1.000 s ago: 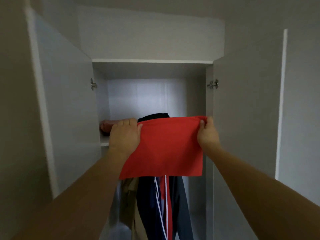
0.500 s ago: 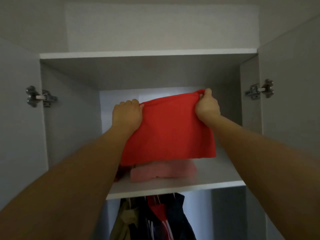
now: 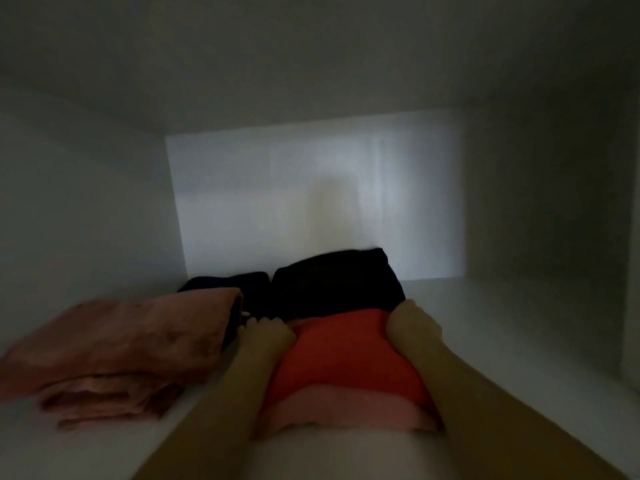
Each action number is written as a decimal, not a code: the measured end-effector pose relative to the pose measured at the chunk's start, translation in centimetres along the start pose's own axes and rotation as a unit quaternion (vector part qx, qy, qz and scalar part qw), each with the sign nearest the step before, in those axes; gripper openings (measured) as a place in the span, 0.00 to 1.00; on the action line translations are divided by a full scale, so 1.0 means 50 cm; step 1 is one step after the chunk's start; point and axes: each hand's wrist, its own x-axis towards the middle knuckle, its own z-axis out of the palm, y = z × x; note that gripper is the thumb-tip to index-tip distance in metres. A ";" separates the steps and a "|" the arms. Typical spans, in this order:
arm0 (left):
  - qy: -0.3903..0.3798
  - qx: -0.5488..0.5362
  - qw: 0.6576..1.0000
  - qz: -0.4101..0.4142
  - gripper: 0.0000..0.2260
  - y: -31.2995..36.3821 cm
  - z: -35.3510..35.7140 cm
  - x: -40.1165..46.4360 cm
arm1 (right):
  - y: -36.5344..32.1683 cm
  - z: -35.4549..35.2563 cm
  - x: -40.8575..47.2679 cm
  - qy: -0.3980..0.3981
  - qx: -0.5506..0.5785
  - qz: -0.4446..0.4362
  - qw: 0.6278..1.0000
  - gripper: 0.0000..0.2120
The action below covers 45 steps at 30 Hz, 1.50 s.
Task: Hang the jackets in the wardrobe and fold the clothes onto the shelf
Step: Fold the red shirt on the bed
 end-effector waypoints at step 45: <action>0.327 -0.127 0.900 0.260 0.26 0.047 -0.130 -0.293 | 0.079 -0.229 -0.408 0.175 -0.121 -0.061 0.975 0.31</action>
